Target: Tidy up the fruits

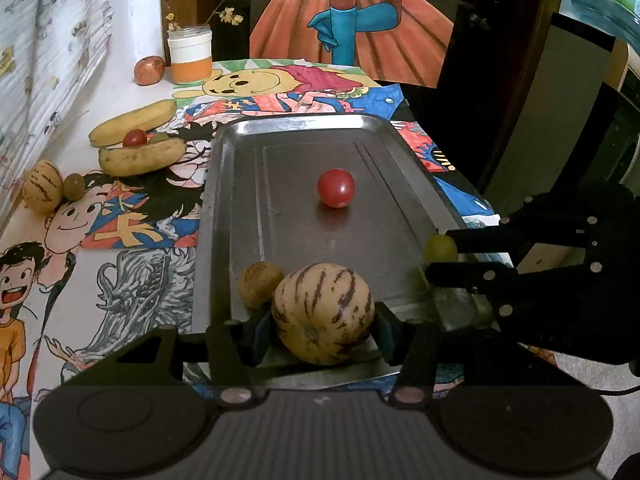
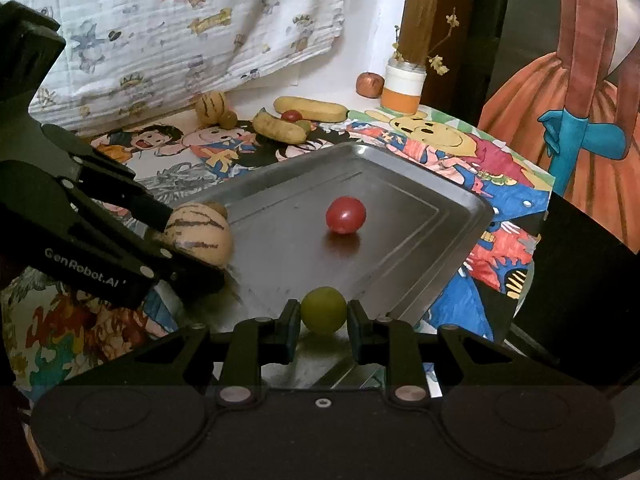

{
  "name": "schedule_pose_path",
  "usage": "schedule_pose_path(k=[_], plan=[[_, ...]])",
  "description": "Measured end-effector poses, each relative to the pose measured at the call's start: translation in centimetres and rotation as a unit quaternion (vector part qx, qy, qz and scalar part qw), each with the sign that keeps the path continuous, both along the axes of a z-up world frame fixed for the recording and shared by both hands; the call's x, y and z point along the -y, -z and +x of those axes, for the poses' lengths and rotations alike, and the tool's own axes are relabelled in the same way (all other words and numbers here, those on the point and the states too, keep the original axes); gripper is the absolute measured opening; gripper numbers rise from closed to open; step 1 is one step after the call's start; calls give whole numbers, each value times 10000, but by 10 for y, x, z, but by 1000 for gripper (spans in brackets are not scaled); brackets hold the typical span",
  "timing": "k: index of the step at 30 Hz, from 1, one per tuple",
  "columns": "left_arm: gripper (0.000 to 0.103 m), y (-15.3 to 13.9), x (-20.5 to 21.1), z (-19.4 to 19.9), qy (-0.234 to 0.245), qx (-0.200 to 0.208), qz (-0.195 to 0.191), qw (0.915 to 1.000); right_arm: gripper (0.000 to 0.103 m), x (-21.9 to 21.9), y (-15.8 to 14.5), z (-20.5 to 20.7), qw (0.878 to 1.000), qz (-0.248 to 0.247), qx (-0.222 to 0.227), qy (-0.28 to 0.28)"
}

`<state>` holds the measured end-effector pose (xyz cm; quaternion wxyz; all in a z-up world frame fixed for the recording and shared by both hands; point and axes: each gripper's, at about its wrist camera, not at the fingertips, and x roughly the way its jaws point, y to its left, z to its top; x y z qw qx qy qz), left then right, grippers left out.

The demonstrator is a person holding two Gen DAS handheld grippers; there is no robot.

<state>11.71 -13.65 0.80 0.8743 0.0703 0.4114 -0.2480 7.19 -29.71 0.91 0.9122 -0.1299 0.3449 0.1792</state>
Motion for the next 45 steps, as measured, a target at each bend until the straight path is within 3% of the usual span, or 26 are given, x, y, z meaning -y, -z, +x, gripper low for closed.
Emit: schedule_pose_path(k=[12,22,33,36,42,45], plan=[[57,0,0,0,-5,5,1,10000,27,1,4,-2,10000,-14,-70,24],[62,0,-3,-1,-49,10,-18,10000,36,3,5,-4,10000,38,-78,35],[75,-11,-13,-11,-126,218,-35,9997,55,-4,1,-13,10000,19,13,-21],[78,-14,-16,-15,-167,297,-35,9994,64,-5,-1,-16,10000,-33,59,-24],[90,-23,-25,-24,-321,488,-35,9983,76,-4,-6,-23,9999,-42,91,26],[100,-26,-30,-27,-422,601,-10,9973,89,-5,-11,-27,9999,-32,112,28]])
